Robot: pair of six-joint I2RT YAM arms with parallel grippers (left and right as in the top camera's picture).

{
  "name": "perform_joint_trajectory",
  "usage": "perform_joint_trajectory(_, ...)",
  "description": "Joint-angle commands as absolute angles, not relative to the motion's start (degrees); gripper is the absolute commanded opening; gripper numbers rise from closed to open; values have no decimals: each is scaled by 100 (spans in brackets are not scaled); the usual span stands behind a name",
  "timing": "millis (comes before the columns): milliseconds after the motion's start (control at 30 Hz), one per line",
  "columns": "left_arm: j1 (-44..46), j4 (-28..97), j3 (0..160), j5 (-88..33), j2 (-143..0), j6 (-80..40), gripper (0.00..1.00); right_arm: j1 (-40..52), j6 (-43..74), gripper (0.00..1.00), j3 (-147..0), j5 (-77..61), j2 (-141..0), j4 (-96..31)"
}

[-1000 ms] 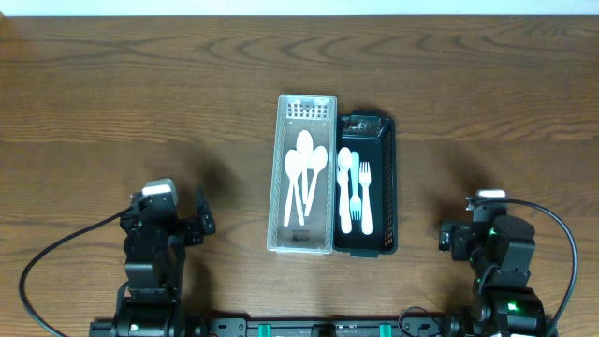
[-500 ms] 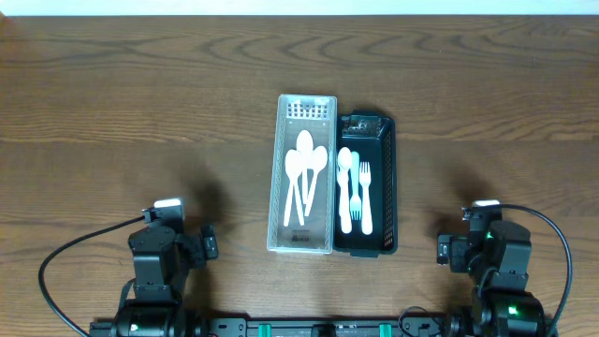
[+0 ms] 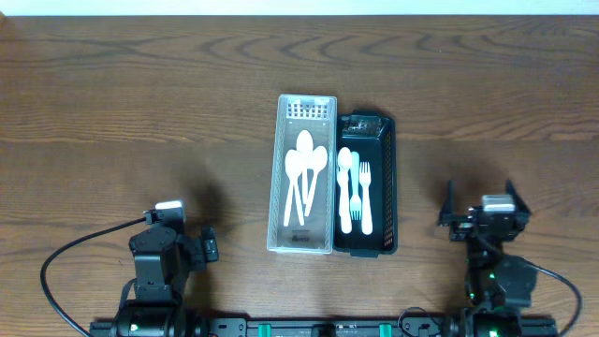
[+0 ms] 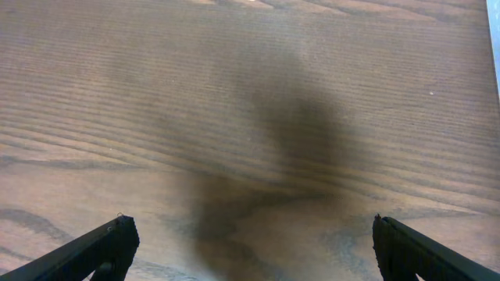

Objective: Pack container

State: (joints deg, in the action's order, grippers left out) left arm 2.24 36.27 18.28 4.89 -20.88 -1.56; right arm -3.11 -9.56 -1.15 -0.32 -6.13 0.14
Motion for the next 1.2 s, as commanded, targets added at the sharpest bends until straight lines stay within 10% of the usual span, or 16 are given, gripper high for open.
perform_joint_trajectory(0,200,3653,1852,495,-2086,-204,98,-261,-1037,99,-32,-21,-377,-207)
perform_joint_trajectory(1167,217,3732,1852,517,-1994,-204,98,-217,-537,99,-32,-45,-290,-421)
